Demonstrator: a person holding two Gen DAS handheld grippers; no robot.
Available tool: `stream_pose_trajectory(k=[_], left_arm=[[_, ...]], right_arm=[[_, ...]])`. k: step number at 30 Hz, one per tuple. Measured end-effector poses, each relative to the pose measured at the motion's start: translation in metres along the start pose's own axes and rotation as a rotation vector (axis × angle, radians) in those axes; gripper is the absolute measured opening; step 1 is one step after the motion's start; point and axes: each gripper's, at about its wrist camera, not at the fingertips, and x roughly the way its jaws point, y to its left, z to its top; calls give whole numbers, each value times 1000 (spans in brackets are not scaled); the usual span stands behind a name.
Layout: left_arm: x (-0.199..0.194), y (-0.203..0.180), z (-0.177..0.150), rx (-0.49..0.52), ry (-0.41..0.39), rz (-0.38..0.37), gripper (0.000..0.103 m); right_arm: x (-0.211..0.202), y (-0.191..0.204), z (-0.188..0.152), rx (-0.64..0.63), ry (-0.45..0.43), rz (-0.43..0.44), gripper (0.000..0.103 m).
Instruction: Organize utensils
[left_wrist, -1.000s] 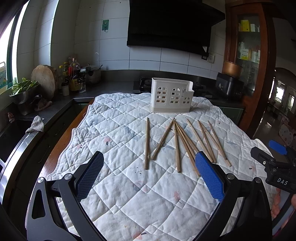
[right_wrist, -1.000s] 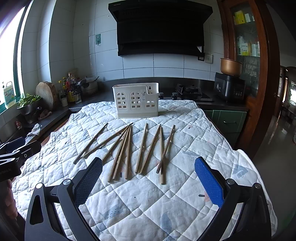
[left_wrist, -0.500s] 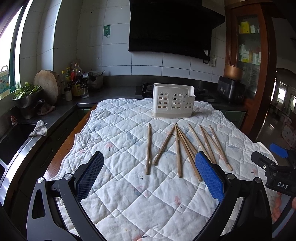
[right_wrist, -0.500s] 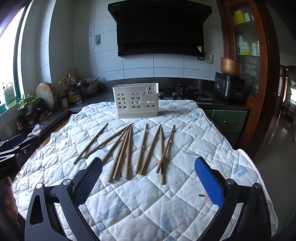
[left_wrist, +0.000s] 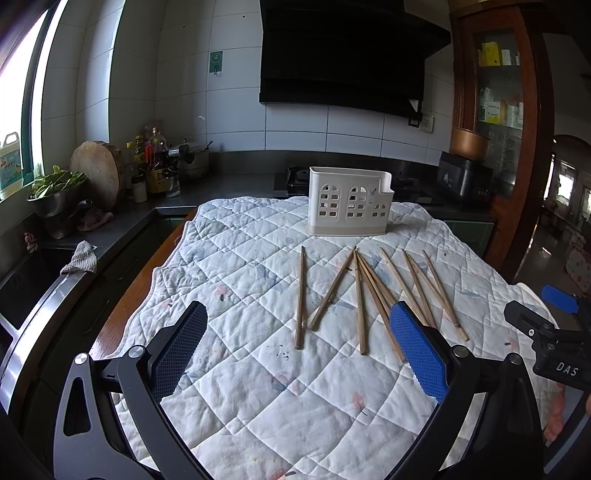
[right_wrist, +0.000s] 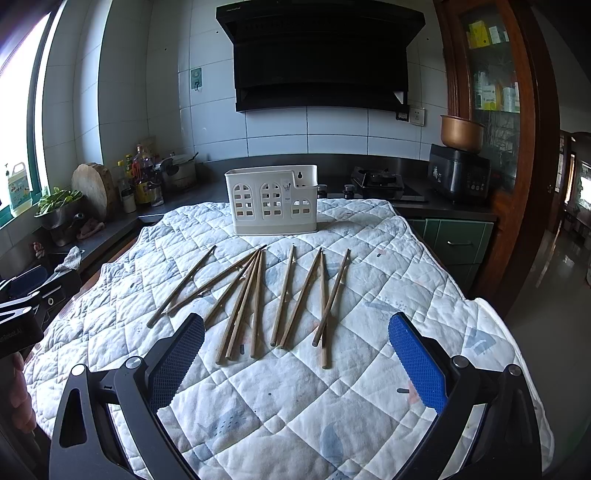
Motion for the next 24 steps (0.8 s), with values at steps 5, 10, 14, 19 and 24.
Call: stream_pose_trajectory(k=[5, 10, 14, 19, 24], left_arm=[[0, 0, 0, 1, -1, 2, 98], [2, 1, 2, 2, -6, 3, 98], [1, 1, 2, 2, -6, 3, 98], [1, 0, 3, 2, -7, 5, 98], [1, 0, 2, 2, -7, 4, 98]], right_arm=[[0, 0, 0, 2, -1, 0, 96], [1, 0, 1, 1, -1, 1, 96], [1, 0, 1, 1, 0, 1, 96], [1, 1, 2, 1, 0, 2, 96], [1, 1, 1, 3, -1, 2, 96]])
